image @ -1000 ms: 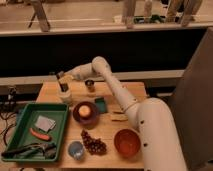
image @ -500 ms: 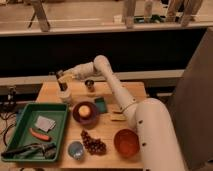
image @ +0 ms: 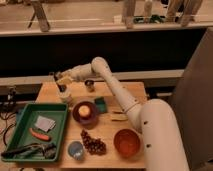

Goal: Place eraser in paper cup

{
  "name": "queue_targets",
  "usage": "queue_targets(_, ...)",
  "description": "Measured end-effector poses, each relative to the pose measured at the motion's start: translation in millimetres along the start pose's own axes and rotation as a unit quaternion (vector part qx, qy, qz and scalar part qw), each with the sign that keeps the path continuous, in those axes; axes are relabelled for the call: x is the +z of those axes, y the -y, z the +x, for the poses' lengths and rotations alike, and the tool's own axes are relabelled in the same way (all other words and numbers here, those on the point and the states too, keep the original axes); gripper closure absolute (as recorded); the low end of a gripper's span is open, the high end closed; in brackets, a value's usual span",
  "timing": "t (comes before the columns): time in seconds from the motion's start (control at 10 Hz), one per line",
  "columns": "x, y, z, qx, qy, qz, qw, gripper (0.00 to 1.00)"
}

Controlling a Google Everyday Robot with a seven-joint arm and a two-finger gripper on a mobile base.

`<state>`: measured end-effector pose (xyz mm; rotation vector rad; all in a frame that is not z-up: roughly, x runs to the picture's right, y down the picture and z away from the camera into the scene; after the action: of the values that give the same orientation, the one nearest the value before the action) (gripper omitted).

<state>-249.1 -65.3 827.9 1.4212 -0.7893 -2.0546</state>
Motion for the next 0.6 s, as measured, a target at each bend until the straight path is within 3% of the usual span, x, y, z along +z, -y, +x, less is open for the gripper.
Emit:
queue_targets(0.2, -2.1, -0.7, -3.6, -0.012, -0.002, -0.004, 0.9999, 1.0)
queue_targets(0.4, -3.6, -3.5, -9.7, -0.007, -0.005, 0.006, 0.9999, 0.97)
queue_targets(0.6, -2.8, -7.3, -21.5, 0.002, -0.01, 0.019, 0.9998, 0.79)
